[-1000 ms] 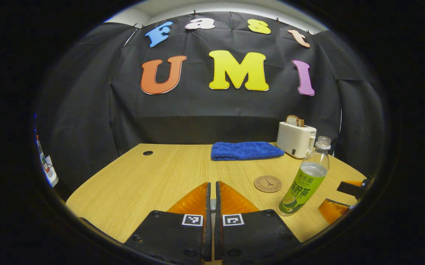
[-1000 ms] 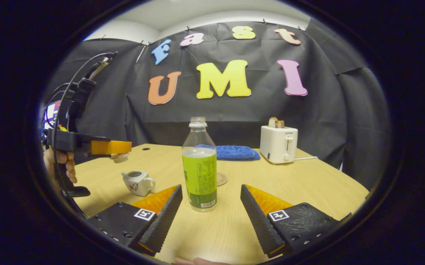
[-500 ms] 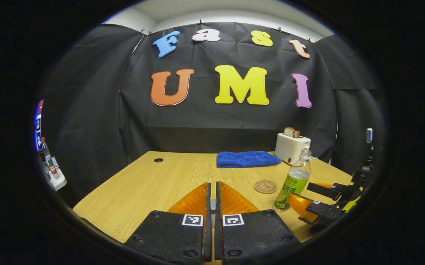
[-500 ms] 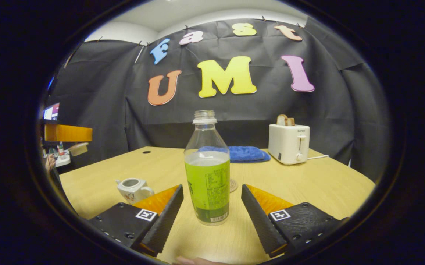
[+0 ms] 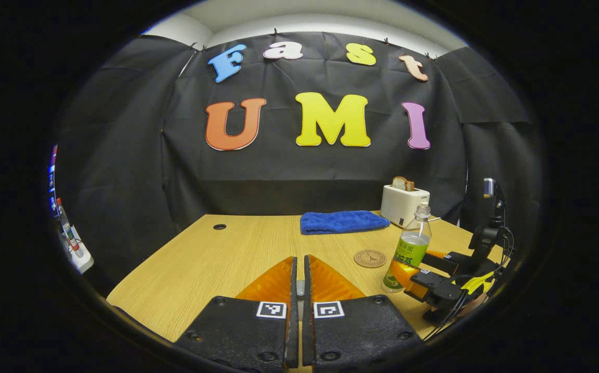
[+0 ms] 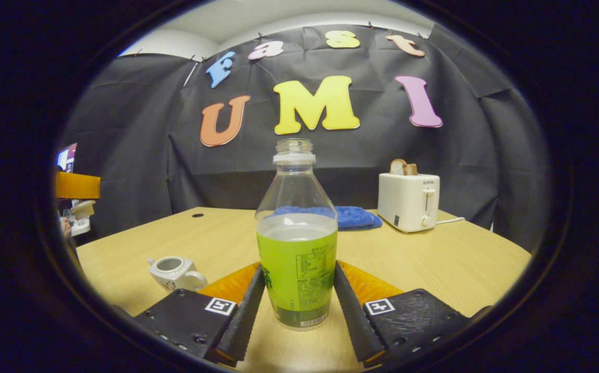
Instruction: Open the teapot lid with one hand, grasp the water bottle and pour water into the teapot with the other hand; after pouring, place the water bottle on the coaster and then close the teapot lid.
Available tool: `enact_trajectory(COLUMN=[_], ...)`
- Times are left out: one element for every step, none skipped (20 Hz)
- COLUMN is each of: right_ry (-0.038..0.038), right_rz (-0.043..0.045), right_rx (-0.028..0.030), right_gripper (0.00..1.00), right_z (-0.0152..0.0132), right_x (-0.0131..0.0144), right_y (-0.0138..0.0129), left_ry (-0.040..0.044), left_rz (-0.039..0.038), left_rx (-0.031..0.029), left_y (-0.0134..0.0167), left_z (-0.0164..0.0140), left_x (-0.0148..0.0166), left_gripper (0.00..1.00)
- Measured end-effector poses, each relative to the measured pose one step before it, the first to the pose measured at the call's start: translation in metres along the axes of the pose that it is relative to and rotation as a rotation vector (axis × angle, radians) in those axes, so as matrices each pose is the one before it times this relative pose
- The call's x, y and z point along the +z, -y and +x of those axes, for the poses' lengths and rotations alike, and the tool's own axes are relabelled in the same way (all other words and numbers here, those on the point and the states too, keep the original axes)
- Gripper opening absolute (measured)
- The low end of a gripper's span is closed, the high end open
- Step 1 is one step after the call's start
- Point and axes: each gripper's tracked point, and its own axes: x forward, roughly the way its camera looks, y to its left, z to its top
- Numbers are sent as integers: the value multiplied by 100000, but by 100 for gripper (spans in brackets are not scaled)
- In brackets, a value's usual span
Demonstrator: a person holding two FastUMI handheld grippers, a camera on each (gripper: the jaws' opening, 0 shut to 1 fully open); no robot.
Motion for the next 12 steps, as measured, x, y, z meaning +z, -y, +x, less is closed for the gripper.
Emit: enact_trajectory(right_ry=[-366,-636,-163,315,787,525,403,74,-555,-891,-1515,-1819], right_rz=[-127,-521,-1108,-1832,-2291,-2621,-2748,-3140,-3680,-3352,-3362,-3358], right_rx=[-352,171,-155,-342,-573,-717,-708,-1582,-2062,-1225,-1270,-963], right_gripper=[75,73,73,72,72,72,72,72,72,72,71,72], right_z=[-122,44,-332,-201,-355,-436,-178,-332,-331,-248,-22,-111], right_x=[-21,15,174,382,361,546,247,413,138,149,-120,-99], right_y=[81,-44,-129,61,34,120,99,174,430,200,136,205], left_ry=[-451,-175,-272,6,180,182,639,-597,-591,-136,57,260], left_rz=[-120,-201,-212,177,416,664,837,137,-85,133,199,-85], left_rx=[-356,-202,-274,-566,-483,-706,-379,86,66,233,71,50], left_y=[-184,-52,10,238,137,26,40,-119,-185,-290,-214,-162], left_z=[-25,-36,27,13,-204,-65,-79,14,-88,-105,-114,-140], left_x=[-180,-9,-20,17,47,40,46,-98,-245,30,136,90], left_gripper=[5,5,5,5,5,5,5,5,5,5,5,5])
